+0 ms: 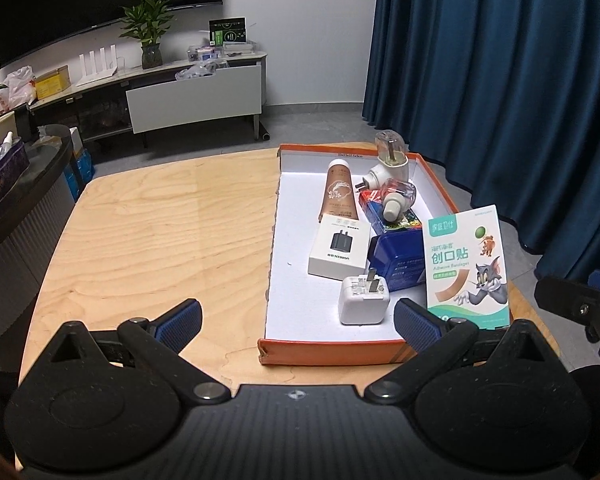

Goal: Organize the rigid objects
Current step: 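Withdraw both grippers up from the tray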

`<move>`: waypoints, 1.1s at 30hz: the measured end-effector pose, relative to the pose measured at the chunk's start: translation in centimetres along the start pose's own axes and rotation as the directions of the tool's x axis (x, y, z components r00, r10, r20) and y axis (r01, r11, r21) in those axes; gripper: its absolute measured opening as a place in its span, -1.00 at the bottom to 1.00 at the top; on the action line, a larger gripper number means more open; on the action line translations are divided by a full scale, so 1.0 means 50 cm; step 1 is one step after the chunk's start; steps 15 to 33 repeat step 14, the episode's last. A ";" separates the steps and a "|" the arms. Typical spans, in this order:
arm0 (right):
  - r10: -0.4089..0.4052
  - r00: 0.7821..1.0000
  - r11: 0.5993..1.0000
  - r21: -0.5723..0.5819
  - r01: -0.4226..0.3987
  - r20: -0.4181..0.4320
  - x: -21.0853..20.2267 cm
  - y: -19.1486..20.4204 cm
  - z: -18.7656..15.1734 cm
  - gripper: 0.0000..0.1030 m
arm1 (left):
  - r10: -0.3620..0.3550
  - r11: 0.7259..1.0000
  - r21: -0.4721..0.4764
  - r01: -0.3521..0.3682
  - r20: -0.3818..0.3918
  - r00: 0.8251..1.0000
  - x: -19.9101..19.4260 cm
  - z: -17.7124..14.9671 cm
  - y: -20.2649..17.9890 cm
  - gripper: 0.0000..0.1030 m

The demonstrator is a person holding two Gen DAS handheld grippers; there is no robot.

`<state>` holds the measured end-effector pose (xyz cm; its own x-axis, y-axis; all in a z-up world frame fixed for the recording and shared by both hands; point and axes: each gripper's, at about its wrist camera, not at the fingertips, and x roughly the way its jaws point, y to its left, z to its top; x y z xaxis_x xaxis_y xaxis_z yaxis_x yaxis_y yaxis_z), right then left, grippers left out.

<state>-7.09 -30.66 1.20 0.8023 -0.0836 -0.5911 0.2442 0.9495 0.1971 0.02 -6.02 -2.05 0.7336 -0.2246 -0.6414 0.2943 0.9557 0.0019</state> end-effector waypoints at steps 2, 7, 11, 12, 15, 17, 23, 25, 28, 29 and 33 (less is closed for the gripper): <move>0.000 1.000 1.000 -0.002 0.000 0.001 0.001 0.000 0.000 0.98 | 0.000 1.000 0.000 0.000 -0.001 1.000 0.000 0.000 0.000 1.00; 0.000 1.000 1.000 -0.001 0.000 -0.002 0.001 0.002 0.000 0.98 | -0.002 1.000 -0.002 0.002 -0.001 1.000 0.001 -0.001 -0.001 1.00; -0.001 1.000 1.000 -0.003 0.001 0.002 0.001 0.002 0.002 0.98 | -0.001 1.000 -0.012 0.001 0.022 1.000 -0.003 -0.001 0.001 1.00; -0.002 1.000 1.000 -0.002 0.002 0.001 0.002 0.002 0.002 0.98 | 0.000 1.000 -0.015 0.000 0.023 1.000 -0.002 -0.001 0.001 1.00; -0.006 1.000 1.000 0.001 0.006 -0.002 0.005 0.000 0.001 0.98 | -0.003 1.000 -0.011 0.003 0.017 1.000 0.000 0.000 0.002 1.00; -0.006 1.000 1.000 0.001 0.006 -0.002 0.005 0.000 0.001 0.98 | -0.003 1.000 -0.011 0.003 0.017 1.000 0.000 0.000 0.002 1.00; -0.006 1.000 1.000 0.001 0.006 -0.002 0.005 0.000 0.001 0.98 | -0.003 1.000 -0.011 0.003 0.017 1.000 0.000 0.000 0.002 1.00; -0.006 1.000 1.000 0.001 0.006 -0.002 0.005 0.000 0.001 0.98 | -0.003 1.000 -0.011 0.003 0.017 1.000 0.000 0.000 0.002 1.00; -0.006 1.000 1.000 0.001 0.006 -0.002 0.005 0.000 0.001 0.98 | -0.003 1.000 -0.011 0.003 0.017 1.000 0.000 0.000 0.002 1.00; -0.006 1.000 1.000 0.001 0.006 -0.002 0.005 0.000 0.001 0.98 | -0.003 1.000 -0.011 0.003 0.017 1.000 0.000 0.000 0.002 1.00; -0.006 1.000 1.000 0.001 0.006 -0.002 0.005 0.000 0.001 0.98 | -0.003 1.000 -0.011 0.003 0.017 1.000 0.000 0.000 0.002 1.00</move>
